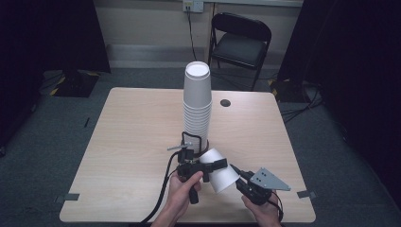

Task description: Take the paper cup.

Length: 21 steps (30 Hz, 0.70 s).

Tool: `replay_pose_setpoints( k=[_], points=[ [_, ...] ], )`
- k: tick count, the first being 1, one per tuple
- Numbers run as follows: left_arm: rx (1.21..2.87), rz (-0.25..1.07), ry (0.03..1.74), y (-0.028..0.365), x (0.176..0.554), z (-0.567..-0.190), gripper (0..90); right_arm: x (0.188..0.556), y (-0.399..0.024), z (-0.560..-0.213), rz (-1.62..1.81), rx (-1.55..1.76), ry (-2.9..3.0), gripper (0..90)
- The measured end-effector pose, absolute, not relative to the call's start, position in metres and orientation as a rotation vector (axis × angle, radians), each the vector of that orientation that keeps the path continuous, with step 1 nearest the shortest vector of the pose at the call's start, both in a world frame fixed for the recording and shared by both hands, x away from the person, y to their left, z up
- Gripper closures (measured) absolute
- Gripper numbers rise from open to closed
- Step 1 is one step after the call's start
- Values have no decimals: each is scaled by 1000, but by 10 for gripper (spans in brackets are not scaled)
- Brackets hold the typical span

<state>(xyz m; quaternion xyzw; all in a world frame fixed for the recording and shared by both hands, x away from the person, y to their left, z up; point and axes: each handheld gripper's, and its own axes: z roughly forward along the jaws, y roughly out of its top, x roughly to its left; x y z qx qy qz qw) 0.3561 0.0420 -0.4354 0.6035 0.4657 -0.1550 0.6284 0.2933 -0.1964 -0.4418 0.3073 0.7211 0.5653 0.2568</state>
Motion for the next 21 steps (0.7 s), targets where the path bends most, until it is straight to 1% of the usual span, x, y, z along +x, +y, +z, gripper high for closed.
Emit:
replay_pose_setpoints(
  k=[9,10,12,15,18,21],
  points=[
    [1384,-255,1038,55,367,-436,94,294,-199,-442,1535,878,2012,867],
    [1387,-226,1033,57,367,-435,104,294,-199,-442,1534,888,2016,867],
    [1399,-176,1011,59,367,-434,156,295,-200,-442,1522,902,2029,867],
    [1424,-100,991,62,368,-434,153,296,-199,-442,1504,920,2058,867],
    [1429,-82,1007,67,371,-435,154,298,-200,-445,1507,971,2102,867],
    [1425,-33,990,71,370,-436,160,302,-202,-447,1468,1012,2142,867]
  ],
)
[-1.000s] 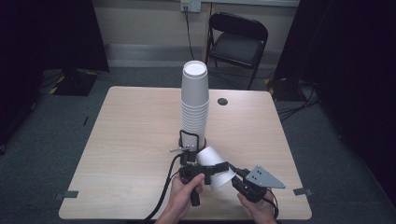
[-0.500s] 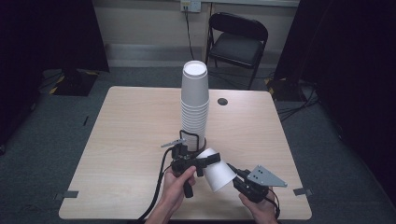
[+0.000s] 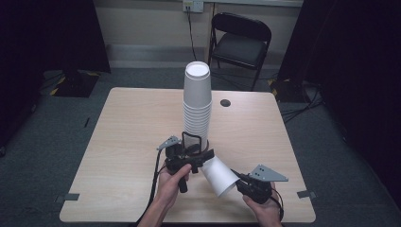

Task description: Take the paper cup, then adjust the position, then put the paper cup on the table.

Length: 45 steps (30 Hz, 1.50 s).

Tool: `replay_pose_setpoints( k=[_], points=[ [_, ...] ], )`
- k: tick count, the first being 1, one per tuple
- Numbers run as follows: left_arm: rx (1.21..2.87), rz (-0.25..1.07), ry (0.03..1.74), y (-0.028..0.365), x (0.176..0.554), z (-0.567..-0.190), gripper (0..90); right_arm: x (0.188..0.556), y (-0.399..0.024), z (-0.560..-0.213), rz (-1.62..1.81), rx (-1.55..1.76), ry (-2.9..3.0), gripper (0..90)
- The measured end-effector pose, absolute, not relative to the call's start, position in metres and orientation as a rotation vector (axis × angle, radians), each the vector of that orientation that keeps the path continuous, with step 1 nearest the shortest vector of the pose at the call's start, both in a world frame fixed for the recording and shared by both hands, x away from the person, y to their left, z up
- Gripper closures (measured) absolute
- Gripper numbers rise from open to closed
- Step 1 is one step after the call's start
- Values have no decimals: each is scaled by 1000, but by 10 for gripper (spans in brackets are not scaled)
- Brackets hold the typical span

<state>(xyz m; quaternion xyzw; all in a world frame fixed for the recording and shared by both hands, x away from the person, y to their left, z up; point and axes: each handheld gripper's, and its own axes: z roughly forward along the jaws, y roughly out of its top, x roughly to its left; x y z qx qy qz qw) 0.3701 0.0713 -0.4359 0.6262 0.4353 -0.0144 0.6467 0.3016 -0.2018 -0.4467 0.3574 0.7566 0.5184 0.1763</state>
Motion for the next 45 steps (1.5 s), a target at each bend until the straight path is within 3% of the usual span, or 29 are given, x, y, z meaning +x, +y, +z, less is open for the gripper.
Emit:
replay_pose_setpoints(
  k=[8,33,45],
  points=[
    [1526,240,814,71,362,-439,180,304,-206,-446,1389,1063,2194,868],
    [1794,422,581,76,354,-451,156,314,-217,-445,1278,1158,2299,869],
    [1991,490,323,65,345,-458,156,315,-219,-442,1281,1158,2345,868]
  ],
)
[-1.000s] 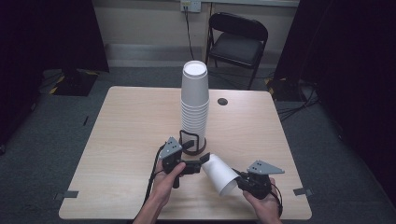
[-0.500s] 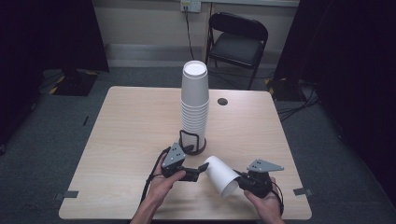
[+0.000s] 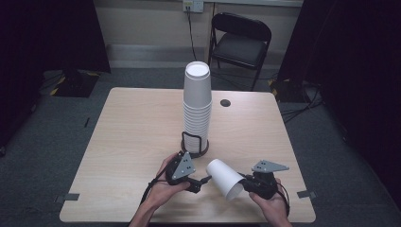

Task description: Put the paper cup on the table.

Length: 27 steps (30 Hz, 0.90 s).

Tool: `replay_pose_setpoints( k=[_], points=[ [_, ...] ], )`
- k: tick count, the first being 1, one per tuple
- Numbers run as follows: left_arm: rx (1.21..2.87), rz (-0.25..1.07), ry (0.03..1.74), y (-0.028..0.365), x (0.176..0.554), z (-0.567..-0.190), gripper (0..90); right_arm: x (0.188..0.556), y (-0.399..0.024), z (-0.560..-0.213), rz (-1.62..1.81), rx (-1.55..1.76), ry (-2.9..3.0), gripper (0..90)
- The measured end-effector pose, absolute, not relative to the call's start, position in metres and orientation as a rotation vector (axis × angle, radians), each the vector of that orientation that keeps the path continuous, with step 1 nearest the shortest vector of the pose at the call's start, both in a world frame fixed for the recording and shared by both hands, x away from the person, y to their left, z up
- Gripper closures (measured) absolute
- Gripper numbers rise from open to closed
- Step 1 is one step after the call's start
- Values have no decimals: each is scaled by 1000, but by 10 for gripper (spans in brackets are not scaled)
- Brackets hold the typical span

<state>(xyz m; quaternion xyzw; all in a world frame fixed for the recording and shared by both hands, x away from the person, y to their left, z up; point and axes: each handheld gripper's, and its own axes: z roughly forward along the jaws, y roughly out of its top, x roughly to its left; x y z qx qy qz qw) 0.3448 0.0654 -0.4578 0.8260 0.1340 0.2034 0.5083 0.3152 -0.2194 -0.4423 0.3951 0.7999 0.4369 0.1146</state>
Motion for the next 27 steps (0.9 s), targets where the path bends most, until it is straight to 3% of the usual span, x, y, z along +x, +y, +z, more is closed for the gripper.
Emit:
replay_pose_setpoints(
  k=[19,22,27],
  points=[
    [2096,542,121,48,331,-467,164,321,-217,-436,1278,1158,2413,868],
    [2134,643,70,44,326,-469,159,320,-215,-436,1263,1155,2439,868],
    [2161,654,36,39,323,-471,147,321,-212,-438,1252,1146,2472,868]
  ],
)
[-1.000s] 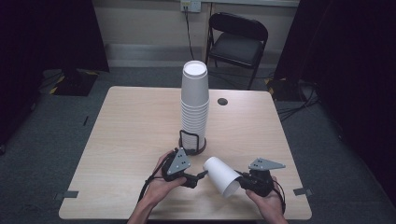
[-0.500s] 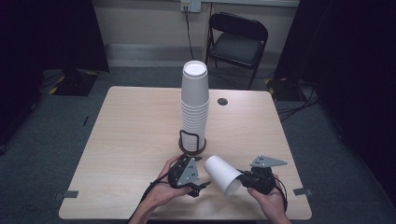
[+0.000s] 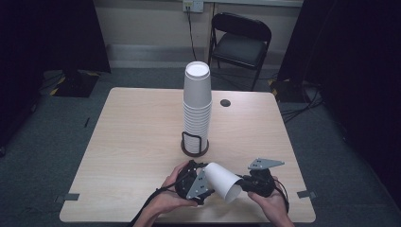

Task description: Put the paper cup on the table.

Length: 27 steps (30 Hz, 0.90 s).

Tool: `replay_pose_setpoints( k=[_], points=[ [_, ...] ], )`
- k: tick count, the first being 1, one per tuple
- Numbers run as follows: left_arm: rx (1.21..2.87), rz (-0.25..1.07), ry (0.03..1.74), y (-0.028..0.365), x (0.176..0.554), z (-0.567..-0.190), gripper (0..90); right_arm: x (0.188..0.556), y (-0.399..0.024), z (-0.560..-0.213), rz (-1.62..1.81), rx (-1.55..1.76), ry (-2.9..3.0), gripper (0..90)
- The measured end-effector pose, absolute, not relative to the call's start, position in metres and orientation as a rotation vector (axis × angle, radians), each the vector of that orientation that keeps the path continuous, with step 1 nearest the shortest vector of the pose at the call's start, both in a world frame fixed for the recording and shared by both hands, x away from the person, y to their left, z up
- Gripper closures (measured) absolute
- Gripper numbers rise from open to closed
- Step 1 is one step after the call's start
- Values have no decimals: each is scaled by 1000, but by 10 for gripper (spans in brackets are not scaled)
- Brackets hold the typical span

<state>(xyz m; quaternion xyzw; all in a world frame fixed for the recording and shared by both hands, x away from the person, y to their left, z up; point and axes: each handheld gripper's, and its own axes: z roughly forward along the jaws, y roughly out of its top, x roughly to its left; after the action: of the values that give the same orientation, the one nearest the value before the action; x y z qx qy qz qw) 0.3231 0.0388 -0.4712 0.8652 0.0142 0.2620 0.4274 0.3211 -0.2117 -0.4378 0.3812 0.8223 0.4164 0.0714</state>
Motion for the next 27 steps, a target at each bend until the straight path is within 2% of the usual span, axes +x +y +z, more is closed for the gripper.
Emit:
replay_pose_setpoints(
  k=[6,11,21,27],
  points=[
    [2172,694,13,38,324,-472,92,322,-208,-439,1236,1149,2493,868],
    [2183,755,-70,34,322,-469,42,323,-206,-438,1239,1146,2508,868],
    [2161,763,-132,23,316,-471,27,325,-203,-439,1239,1153,2533,869],
    [2150,772,-101,21,316,-473,8,328,-202,-439,1239,1157,2535,869]
  ],
)
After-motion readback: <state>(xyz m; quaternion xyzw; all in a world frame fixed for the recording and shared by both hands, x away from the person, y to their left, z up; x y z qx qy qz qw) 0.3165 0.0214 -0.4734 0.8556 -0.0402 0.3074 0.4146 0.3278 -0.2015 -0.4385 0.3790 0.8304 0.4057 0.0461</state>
